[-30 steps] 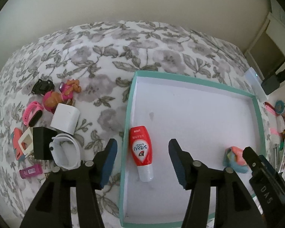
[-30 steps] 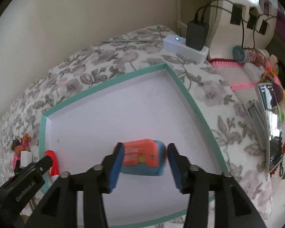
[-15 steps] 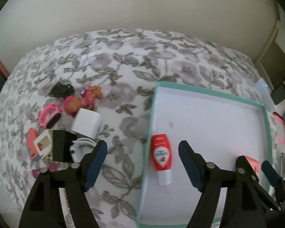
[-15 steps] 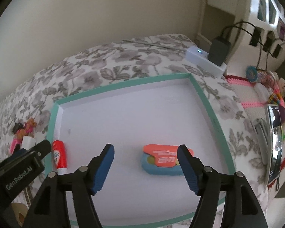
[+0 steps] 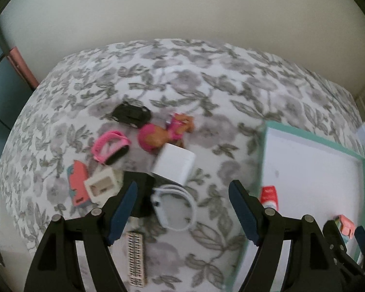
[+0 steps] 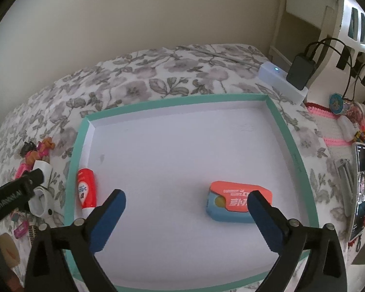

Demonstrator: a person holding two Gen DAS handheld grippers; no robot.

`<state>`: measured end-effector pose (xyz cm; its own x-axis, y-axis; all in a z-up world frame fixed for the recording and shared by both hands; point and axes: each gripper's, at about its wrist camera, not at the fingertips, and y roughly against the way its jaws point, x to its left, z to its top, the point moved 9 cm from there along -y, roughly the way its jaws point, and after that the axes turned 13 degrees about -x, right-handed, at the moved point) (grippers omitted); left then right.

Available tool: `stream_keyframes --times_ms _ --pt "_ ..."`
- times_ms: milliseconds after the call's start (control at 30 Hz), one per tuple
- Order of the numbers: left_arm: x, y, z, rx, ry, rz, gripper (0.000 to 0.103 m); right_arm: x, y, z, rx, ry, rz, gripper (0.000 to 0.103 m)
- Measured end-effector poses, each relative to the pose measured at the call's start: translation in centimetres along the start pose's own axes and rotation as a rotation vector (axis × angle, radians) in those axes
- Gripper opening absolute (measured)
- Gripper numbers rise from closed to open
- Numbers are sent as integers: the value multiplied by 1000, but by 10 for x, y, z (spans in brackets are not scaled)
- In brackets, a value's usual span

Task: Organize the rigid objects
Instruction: 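Open both tools to release the tube and knife toy in the tray, then move both tools back over the remaining objects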

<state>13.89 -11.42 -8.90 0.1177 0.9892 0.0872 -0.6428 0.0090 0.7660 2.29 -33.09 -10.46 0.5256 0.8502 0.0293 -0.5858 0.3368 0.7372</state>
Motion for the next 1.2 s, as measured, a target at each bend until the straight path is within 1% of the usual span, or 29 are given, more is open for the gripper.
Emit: stream_keyframes --times_ms 67,133,233,333,400,467,600,733,767,833,933,1033,1200 --pt "11 1 4 -12 15 4 80 1 0 0 0 3 0 103" --pt "20 2 6 -23 30 4 97 4 0 0 0 8 1 103" --pt "37 5 11 -46 62 -2 97 14 4 1 -8 16 24 103" --pt "61 7 14 -52 128 -12 97 32 11 5 -31 49 50 103" --pt "80 6 16 -45 174 -14 97 50 18 7 -47 64 88 103" --pt "100 7 20 -51 195 -5 97 68 24 10 -60 75 133 103" --pt "141 12 30 -85 162 40 97 110 36 14 -78 106 228 103" --pt "192 18 34 -104 183 95 97 153 44 6 -64 146 307 103" --pt "204 18 33 -107 190 110 97 167 47 2 -54 159 338 103" --pt "222 17 24 -90 198 123 97 188 49 -5 -32 189 376 103" --pt "230 10 5 -51 203 110 97 215 52 -21 -9 263 402 103" --pt "224 -2 -23 3 197 83 97 232 50 -39 41 309 425 103" --pt "208 -19 -60 70 179 64 97 239 37 -69 131 340 436 103"
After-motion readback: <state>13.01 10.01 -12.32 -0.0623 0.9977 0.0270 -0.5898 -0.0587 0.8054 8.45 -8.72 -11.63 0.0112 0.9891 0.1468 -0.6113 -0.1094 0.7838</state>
